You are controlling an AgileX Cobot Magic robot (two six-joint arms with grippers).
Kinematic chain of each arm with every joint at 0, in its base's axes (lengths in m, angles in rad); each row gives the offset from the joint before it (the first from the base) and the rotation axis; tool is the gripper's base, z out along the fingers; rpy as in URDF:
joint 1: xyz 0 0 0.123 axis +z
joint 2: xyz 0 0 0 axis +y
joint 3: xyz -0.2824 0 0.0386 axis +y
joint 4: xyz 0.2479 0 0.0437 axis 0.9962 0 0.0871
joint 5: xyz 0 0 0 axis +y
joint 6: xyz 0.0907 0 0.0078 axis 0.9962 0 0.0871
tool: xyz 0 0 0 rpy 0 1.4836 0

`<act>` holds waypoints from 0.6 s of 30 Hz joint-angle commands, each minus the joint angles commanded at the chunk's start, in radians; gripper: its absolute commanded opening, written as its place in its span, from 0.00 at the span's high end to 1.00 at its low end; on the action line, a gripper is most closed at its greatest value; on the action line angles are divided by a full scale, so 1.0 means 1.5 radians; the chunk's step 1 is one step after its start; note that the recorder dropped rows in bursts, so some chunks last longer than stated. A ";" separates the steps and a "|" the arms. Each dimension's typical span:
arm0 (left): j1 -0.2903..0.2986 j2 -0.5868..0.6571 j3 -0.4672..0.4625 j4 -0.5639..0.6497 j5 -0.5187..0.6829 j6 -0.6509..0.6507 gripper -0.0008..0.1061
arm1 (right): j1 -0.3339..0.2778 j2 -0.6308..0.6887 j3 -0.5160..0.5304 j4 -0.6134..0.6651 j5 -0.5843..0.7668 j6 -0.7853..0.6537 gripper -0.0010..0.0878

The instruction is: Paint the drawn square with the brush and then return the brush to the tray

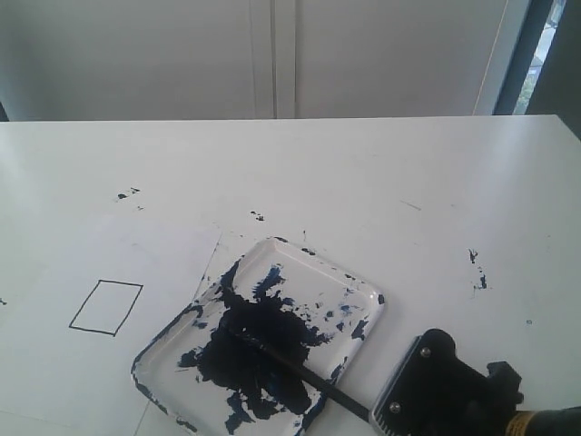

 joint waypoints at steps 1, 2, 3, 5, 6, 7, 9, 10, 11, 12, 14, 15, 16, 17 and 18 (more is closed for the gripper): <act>0.000 0.000 0.000 0.000 0.000 0.000 0.99 | -0.001 0.000 0.000 0.000 0.000 0.000 0.54; 0.000 0.000 0.000 0.000 0.000 0.000 0.99 | -0.003 0.000 0.000 0.000 0.000 0.000 0.55; 0.000 0.000 0.000 0.000 0.000 0.000 0.99 | -0.003 0.000 0.000 0.000 0.001 0.000 0.56; 0.000 0.000 0.000 0.000 0.000 0.000 0.99 | -0.003 0.000 0.003 0.001 0.003 0.000 0.56; 0.000 0.000 0.000 0.000 0.000 0.000 0.99 | -0.003 0.000 0.005 0.005 0.003 0.000 0.56; 0.000 0.000 0.000 0.000 0.000 0.000 0.99 | -0.003 0.000 0.008 0.005 0.003 0.000 0.56; 0.000 0.000 0.000 0.000 0.000 0.000 0.99 | -0.003 0.000 0.008 0.009 0.005 0.000 0.56; 0.000 0.000 0.000 0.000 0.000 0.000 0.99 | -0.003 0.000 0.008 0.009 0.005 0.000 0.56; 0.000 0.000 0.000 0.000 0.000 0.000 0.99 | -0.003 0.000 0.008 0.011 0.005 0.000 0.56; 0.000 0.000 0.000 0.000 0.000 0.000 0.99 | -0.003 0.000 0.008 0.011 0.005 0.000 0.56; 0.000 0.000 0.000 0.000 0.000 0.000 0.99 | -0.003 0.000 0.008 0.013 0.009 0.000 0.56; 0.000 0.000 0.000 0.000 0.000 0.000 0.99 | -0.003 0.000 0.008 0.015 0.013 0.000 0.56; 0.000 0.000 0.000 0.000 0.000 0.000 0.99 | -0.003 0.000 0.008 0.015 0.018 0.000 0.56; 0.000 0.000 0.000 0.000 0.000 0.000 0.99 | -0.003 0.000 0.008 0.015 0.023 0.000 0.56; 0.000 0.000 0.000 0.000 0.000 0.000 0.99 | -0.003 0.000 0.008 0.015 0.025 0.000 0.56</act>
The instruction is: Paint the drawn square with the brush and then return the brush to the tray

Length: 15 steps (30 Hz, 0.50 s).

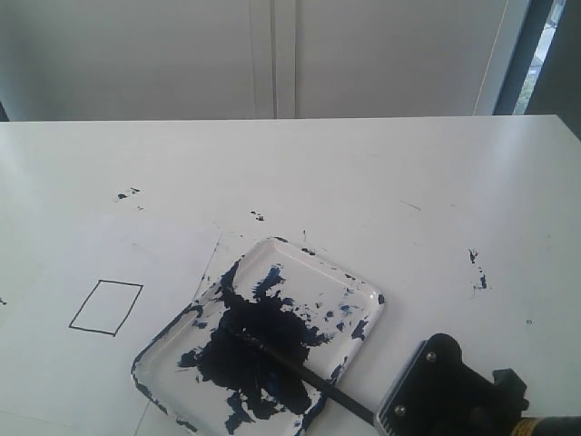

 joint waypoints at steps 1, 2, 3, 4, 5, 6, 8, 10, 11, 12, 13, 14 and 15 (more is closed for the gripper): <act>0.000 0.000 0.000 0.000 0.000 0.000 0.99 | 0.000 0.000 0.000 0.000 0.003 0.000 0.56; 0.000 0.000 0.000 0.000 0.000 0.000 0.99 | 0.000 0.000 0.000 0.000 0.006 0.001 0.56; 0.000 0.000 0.000 0.000 0.000 0.000 0.99 | 0.000 0.000 0.000 0.000 0.009 0.001 0.56; 0.000 0.000 0.000 0.000 0.000 0.000 0.99 | 0.000 0.000 0.000 0.000 0.015 0.001 0.56; 0.000 0.000 0.000 0.000 0.000 0.000 0.99 | 0.000 0.000 0.000 0.000 0.021 0.001 0.56; 0.000 0.000 0.000 0.000 0.000 0.000 0.99 | 0.000 0.000 0.000 0.000 0.026 0.001 0.56; 0.000 0.000 0.000 0.000 0.000 0.000 0.99 | 0.000 0.000 0.000 0.000 0.030 0.001 0.56; 0.000 0.000 0.000 0.000 0.000 0.000 0.99 | 0.000 0.000 0.000 0.000 0.030 0.001 0.61; 0.000 0.000 0.000 0.000 0.000 0.000 0.99 | 0.000 0.000 0.000 0.000 0.032 0.001 0.65; 0.000 0.000 0.000 0.000 0.000 0.000 0.99 | 0.000 0.000 0.000 0.000 0.035 0.001 0.70; 0.000 0.000 0.000 0.000 0.000 0.000 0.99 | 0.000 0.000 0.000 0.000 0.038 0.001 0.74; 0.000 0.000 0.000 0.000 0.000 0.000 0.99 | 0.000 0.000 0.000 0.000 0.040 0.001 0.78; 0.000 0.000 0.000 0.000 0.000 0.000 0.99 | 0.000 0.000 0.000 0.000 0.040 0.001 0.82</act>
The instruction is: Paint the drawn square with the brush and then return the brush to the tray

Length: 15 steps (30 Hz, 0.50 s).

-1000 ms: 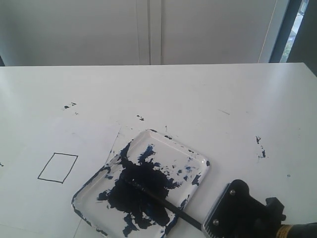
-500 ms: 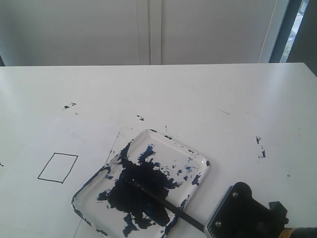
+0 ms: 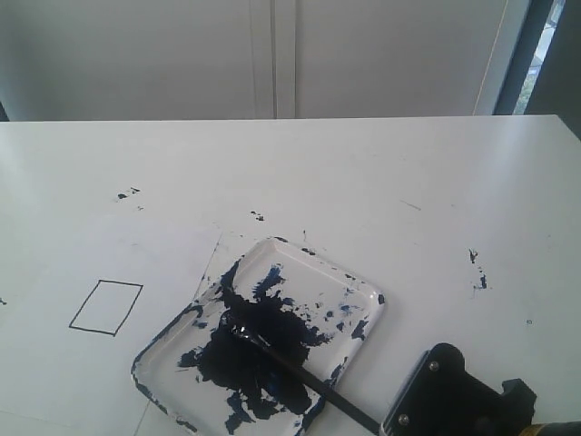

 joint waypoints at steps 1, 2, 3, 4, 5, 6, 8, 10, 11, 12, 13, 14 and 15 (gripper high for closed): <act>0.000 0.000 0.000 0.000 0.000 0.000 0.99 | 0.000 0.000 0.000 0.000 0.000 0.000 0.85; 0.000 0.000 0.000 0.000 0.000 0.000 0.99 | 0.000 0.000 0.000 0.000 0.000 0.000 0.88; 0.000 0.000 0.000 0.000 0.000 0.000 0.99 | 0.000 0.000 0.000 0.000 0.000 0.000 0.92; 0.000 0.000 0.000 0.000 0.000 0.000 0.99 | 0.000 0.000 0.000 0.000 0.000 0.000 0.95; 0.000 0.000 0.000 0.000 0.000 0.000 0.99 | 0.000 0.000 0.000 0.000 0.000 0.000 0.98; 0.000 0.000 0.000 0.000 0.000 0.000 0.99 | 0.000 0.000 0.000 0.000 0.000 0.000 0.99; 0.000 0.000 0.000 0.000 0.000 0.000 0.99 | 0.000 0.000 0.000 0.000 0.000 0.000 0.99; 0.000 0.000 0.000 0.000 0.000 0.000 0.99 | 0.000 0.000 0.000 0.000 0.000 0.000 0.99; 0.000 0.000 0.000 0.000 0.000 0.000 0.99 | 0.000 0.000 0.000 0.000 0.000 0.000 0.99; 0.000 0.000 0.000 0.000 0.000 0.000 0.99 | 0.000 0.000 0.000 0.000 0.000 0.000 0.99; 0.000 0.000 0.000 0.000 0.000 0.000 0.99 | 0.000 0.000 0.000 0.000 0.000 0.000 0.99; 0.000 0.000 0.000 0.000 0.000 0.000 0.99 | 0.000 0.000 0.000 0.000 0.000 0.000 0.99; 0.000 0.000 0.000 0.000 0.000 0.000 0.99 | 0.000 0.000 0.000 0.000 0.000 0.000 0.99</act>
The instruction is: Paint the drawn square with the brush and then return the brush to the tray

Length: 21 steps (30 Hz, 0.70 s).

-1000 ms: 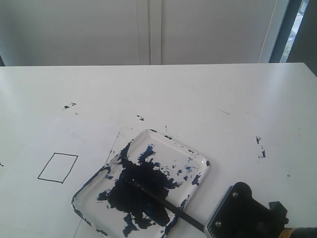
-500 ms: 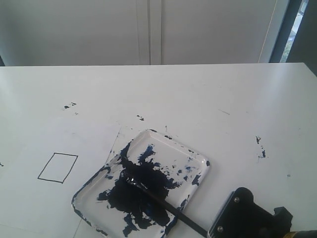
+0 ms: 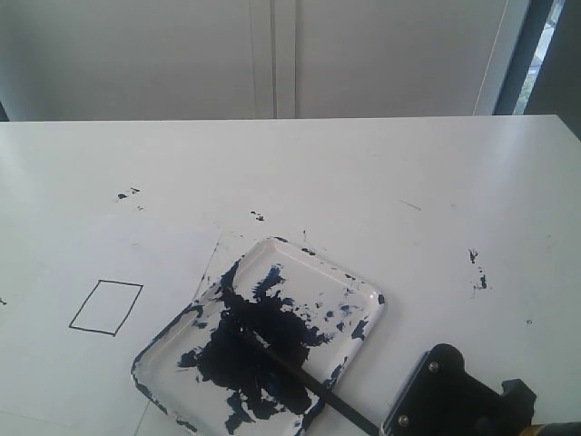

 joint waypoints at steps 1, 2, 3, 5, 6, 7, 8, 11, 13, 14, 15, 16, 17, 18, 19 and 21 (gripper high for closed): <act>0.000 0.000 0.000 0.000 0.000 0.000 0.99 | 0.000 0.000 0.000 0.000 -0.001 0.000 0.99; 0.000 0.000 0.000 0.000 0.000 0.000 0.99 | 0.000 0.000 0.000 0.000 -0.004 -0.006 0.99; 0.000 0.000 0.000 0.000 0.000 0.000 0.99 | 0.000 0.000 0.000 0.000 -0.006 -0.012 0.99; 0.000 0.000 0.000 0.000 0.000 0.000 0.99 | 0.000 0.000 0.000 0.000 -0.006 -0.016 0.97; 0.000 0.000 0.000 0.000 0.000 0.000 0.99 | 0.000 0.000 0.000 -0.002 -0.005 -0.018 0.94; 0.000 0.000 0.000 0.000 0.000 0.000 0.99 | 0.000 0.000 0.000 -0.007 -0.005 -0.018 0.89; 0.000 0.000 0.000 0.000 0.000 0.000 0.99 | 0.000 0.000 0.000 -0.013 -0.004 -0.019 0.83; 0.000 0.000 0.000 0.000 0.000 0.000 0.99 | -0.011 0.000 0.000 -0.014 -0.004 -0.031 0.62; 0.000 0.000 0.000 0.000 0.000 0.000 0.99 | -0.018 0.000 0.000 -0.019 -0.005 -0.031 0.53; 0.000 0.000 0.000 0.000 0.000 0.000 0.99 | -0.022 0.000 0.000 -0.025 -0.005 -0.031 0.52; 0.000 0.000 0.000 0.000 0.000 0.000 0.99 | -0.024 0.000 0.000 -0.028 -0.005 -0.031 0.52; 0.000 0.000 0.000 0.000 0.000 0.000 0.99 | -0.029 0.000 0.000 -0.030 -0.005 -0.031 0.52; 0.000 0.000 0.000 0.000 0.000 0.000 0.99 | -0.032 0.000 0.000 -0.030 -0.006 -0.031 0.52; 0.000 0.000 0.000 0.000 0.000 0.000 0.99 | -0.034 0.000 0.000 -0.030 -0.006 -0.031 0.52; 0.000 0.000 0.000 0.000 0.000 0.000 0.99 | -0.034 0.000 0.000 -0.030 -0.006 -0.031 0.52; 0.000 0.000 0.000 0.000 0.000 0.000 0.99 | -0.034 0.000 0.000 -0.030 -0.003 -0.031 0.56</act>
